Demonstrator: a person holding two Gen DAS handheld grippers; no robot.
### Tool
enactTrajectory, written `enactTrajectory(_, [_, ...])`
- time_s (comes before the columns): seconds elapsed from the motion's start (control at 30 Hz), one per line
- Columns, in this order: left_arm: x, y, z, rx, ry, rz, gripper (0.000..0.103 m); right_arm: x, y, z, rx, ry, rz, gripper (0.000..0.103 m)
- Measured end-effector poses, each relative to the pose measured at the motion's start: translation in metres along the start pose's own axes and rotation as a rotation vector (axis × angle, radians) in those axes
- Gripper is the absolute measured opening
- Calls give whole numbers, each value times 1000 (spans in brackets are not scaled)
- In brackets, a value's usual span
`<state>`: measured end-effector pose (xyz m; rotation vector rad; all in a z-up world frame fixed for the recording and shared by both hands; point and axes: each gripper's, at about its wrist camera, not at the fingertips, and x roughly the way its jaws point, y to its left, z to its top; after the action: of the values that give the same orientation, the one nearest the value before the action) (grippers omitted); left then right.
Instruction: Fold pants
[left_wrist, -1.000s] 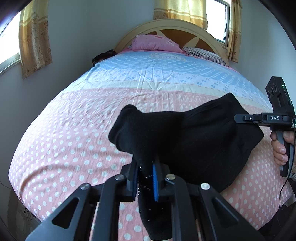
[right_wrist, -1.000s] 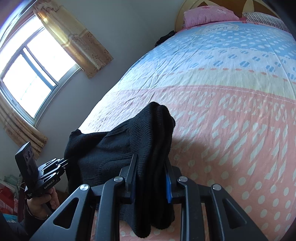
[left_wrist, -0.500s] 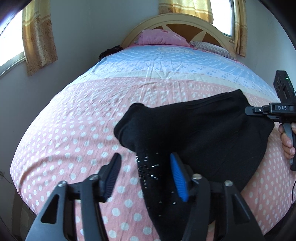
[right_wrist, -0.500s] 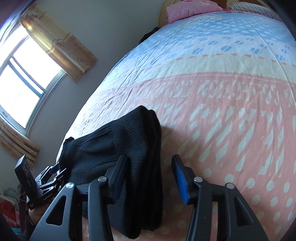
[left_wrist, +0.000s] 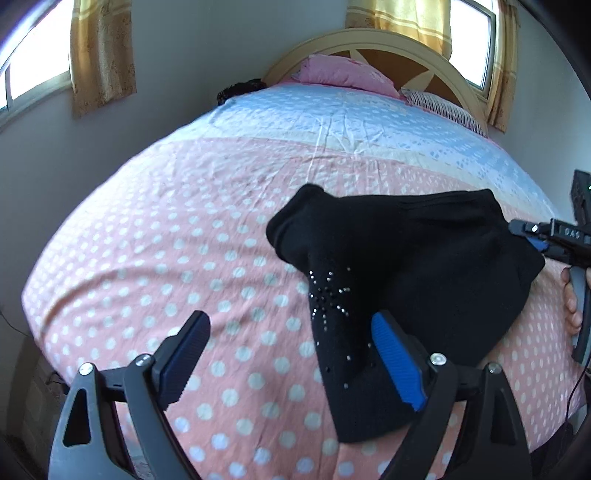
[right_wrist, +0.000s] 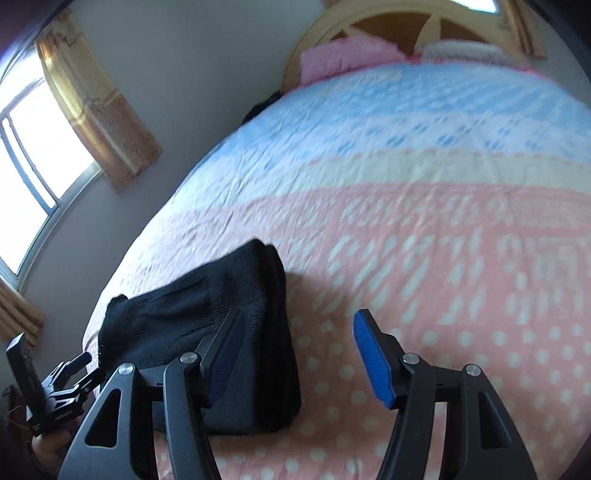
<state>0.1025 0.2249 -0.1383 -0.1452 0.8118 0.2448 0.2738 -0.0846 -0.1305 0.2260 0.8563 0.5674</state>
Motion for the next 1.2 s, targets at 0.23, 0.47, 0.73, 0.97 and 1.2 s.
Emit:
enactTrajectory(0.23, [-65,-23,4,83,-124,-30,92,-79,39,-23,-100,-113,-61,62])
enactTrajectory(0.47, [-131,-40,5,114,-284,-70,96,-145,90,-52,-241,-222,-83,63])
enactTrajectory(0.73, [-171,-44,11,88,-406,-130,102,-190,119,-67,-300,-319,-115,66])
enactTrajectory(0.97, [-183,-49,10,89,-443,-140,102,-203,129,-80,-335,-332,-126,67])
enactTrajectory(1.2, [-187,-55,10,98,-453,-137,103,-211,132,-84,-344,-342,-123,67])
